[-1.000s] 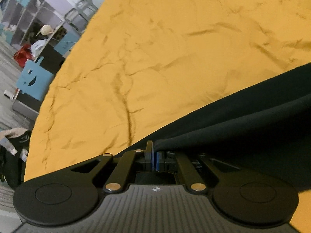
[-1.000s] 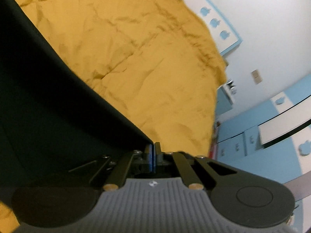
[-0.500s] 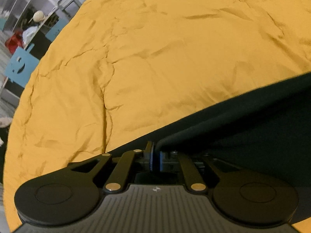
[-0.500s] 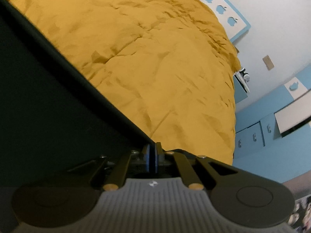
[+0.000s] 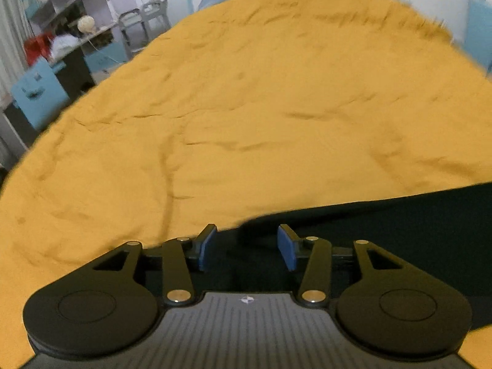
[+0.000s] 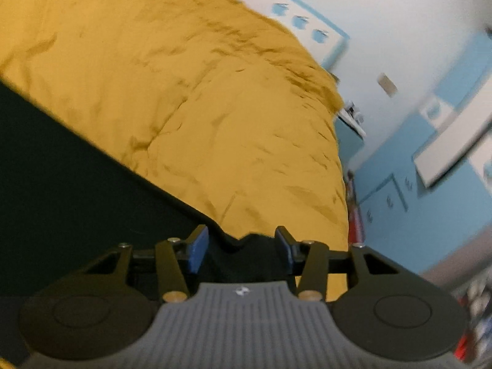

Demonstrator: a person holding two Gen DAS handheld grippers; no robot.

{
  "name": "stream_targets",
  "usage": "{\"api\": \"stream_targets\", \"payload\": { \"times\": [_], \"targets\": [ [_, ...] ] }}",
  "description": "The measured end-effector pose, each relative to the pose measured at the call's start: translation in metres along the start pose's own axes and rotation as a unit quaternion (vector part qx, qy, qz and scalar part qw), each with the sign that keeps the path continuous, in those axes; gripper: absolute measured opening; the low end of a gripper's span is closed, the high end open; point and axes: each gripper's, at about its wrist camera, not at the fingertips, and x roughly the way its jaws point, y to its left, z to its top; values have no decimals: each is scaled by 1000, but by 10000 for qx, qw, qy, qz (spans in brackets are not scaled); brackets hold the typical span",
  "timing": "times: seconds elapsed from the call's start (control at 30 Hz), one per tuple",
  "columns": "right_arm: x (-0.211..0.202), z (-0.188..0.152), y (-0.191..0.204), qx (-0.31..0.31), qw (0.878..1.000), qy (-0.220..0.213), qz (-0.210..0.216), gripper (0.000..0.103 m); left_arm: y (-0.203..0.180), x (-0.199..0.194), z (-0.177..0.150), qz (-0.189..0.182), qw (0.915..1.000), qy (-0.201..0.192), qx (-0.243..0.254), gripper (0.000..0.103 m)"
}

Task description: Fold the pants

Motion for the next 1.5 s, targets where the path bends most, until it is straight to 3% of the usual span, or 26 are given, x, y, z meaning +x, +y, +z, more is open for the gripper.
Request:
{"api": "stream_targets", "payload": {
  "times": [0.07,0.13,0.2,0.3,0.37,0.4,0.53,0.67,0.77,0.93,1.0,1.07,1.13,1.17,1.23,1.37,1.5],
  "targets": [
    [-22,-8,-18,742,9971,-26,154,48,-5,-17,-9,-517,9980,-73,-364,57],
    [-43,-22,-38,1555,9872,-44,346,50,-8,-31,-23,-1158,9893,-112,-882,64],
    [-62,-42,-55,2376,9700,-32,503,51,-10,-36,-40,-1837,9719,-89,-1467,68],
    [-81,-84,-79,3632,9283,27,794,52,-15,-31,-65,-2347,9469,68,-2198,68],
    [-88,-114,-89,4388,8936,64,949,52,-22,-23,-78,-2488,9374,154,-2434,68],
    [-88,-124,-92,4591,8828,85,987,52,-23,-17,-84,-2516,9320,208,-2603,68],
    [-77,-163,-94,5333,8366,119,1247,52,-16,11,-101,-2721,8975,268,-3460,68],
    [-51,-193,-98,6265,7624,5,1620,52,-12,37,-113,-2645,8734,214,-4084,68],
    [-33,-204,-97,6568,7354,11,1665,53,-13,51,-117,-2665,8618,95,-4316,68],
    [-8,-210,-89,6733,7202,-49,1676,50,-18,72,-116,-2616,8472,-93,-4623,67],
    [-2,-212,-88,6796,7143,-96,1667,43,-22,76,-111,-2537,8478,-150,-4654,59],
    [4,-213,-91,6867,7074,-156,1669,37,-24,72,-108,-2370,8538,-208,-4631,26],
    [4,-214,-96,6946,6983,-246,1711,28,-24,64,-106,-2257,8562,-282,-4640,9],
    [3,-212,-97,6949,6973,-317,1730,21,-21,62,-101,-2332,8530,-332,-4657,5],
    [-6,-205,-102,6857,7061,-466,1707,16,-15,52,-101,-2289,8552,-292,-4641,4],
    [-35,-179,-110,6630,7276,-652,1634,13,-11,27,-82,-2181,8701,-357,-4405,4],
    [-75,-159,-123,6615,7296,-670,1599,12,-5,-5,-74,-2027,8822,-398,-4232,4]
  ]
}}
